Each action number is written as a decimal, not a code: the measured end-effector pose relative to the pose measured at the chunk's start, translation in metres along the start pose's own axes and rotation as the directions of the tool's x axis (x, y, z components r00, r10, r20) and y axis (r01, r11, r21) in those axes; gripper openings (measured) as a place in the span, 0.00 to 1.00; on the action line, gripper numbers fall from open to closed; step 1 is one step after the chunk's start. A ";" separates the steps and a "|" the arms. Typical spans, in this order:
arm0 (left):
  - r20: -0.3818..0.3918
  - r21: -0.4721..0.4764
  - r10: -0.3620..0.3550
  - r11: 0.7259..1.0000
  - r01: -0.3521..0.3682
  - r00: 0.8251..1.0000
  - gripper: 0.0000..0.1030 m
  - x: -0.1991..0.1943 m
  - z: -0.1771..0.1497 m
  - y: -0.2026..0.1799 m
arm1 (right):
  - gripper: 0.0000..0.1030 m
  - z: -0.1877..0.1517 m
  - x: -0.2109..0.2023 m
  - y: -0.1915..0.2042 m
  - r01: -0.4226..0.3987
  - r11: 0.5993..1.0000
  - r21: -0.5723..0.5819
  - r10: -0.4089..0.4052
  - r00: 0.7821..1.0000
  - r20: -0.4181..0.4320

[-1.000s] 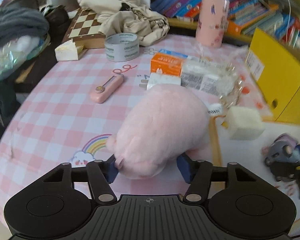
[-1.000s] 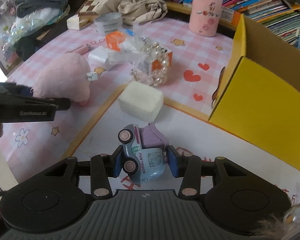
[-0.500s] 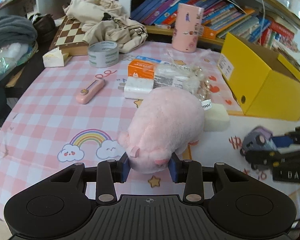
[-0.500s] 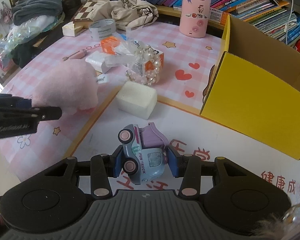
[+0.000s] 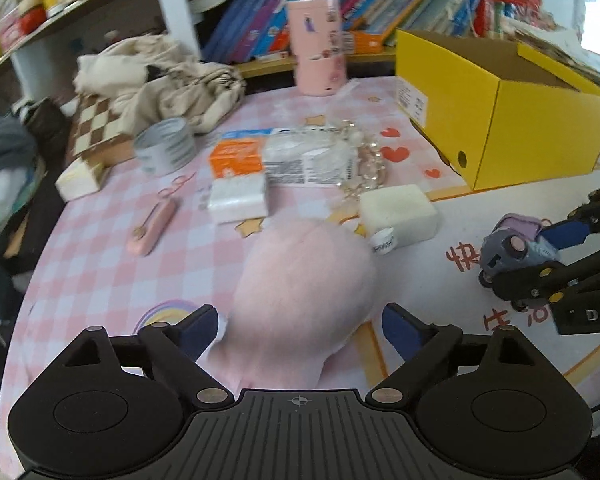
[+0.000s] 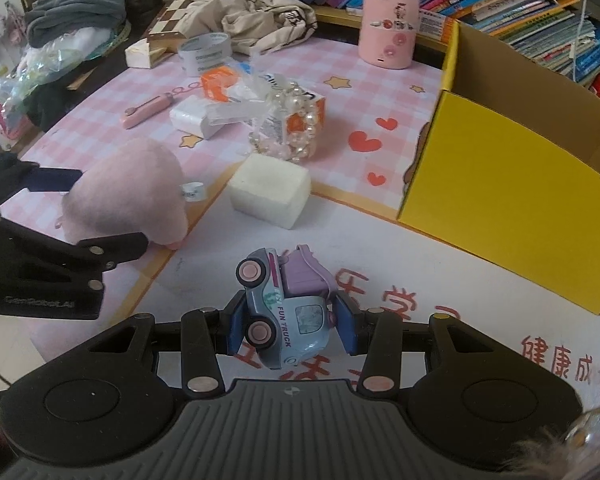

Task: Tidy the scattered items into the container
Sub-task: 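Lift and carry the pig and truck toward the yellow box with both grippers, then lower the pig and truck into the yellow box and open both grippers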

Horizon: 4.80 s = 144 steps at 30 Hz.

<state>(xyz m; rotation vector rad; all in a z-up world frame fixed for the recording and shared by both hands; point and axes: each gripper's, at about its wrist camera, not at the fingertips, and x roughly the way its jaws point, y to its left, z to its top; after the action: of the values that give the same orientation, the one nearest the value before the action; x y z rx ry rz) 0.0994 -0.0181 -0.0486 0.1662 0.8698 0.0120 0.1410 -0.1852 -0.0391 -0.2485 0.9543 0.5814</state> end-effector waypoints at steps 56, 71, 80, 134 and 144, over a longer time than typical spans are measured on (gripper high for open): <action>0.176 -0.067 -0.309 0.944 0.324 0.935 0.60 -0.084 -0.038 0.013 | 0.41 -0.066 -0.075 0.040 0.150 0.959 0.241 -0.185 0.974 0.132; 0.161 0.048 -0.397 0.918 0.394 0.904 0.60 -0.081 -0.028 -0.018 | 0.41 -0.087 -0.091 0.018 0.219 0.914 0.341 -0.275 0.954 0.124; 0.151 0.073 -0.419 0.908 0.412 0.895 0.60 -0.074 -0.017 -0.032 | 0.41 -0.085 -0.089 0.003 0.245 0.905 0.347 -0.297 0.949 0.103; 0.296 0.116 -0.319 0.948 0.297 0.901 0.60 -0.015 0.189 -0.148 | 0.41 0.065 -0.077 -0.208 0.188 0.980 0.071 -0.201 0.916 0.348; 0.119 0.180 -0.250 0.957 0.226 0.961 0.60 0.066 0.215 -0.171 | 0.41 0.091 0.000 -0.237 0.187 0.919 -0.347 -0.154 0.981 0.119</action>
<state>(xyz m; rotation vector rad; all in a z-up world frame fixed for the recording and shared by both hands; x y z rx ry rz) 0.2959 -0.2121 0.0120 0.2134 0.7447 -0.2959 0.3391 -0.3396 0.0000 -0.6209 0.7263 0.5968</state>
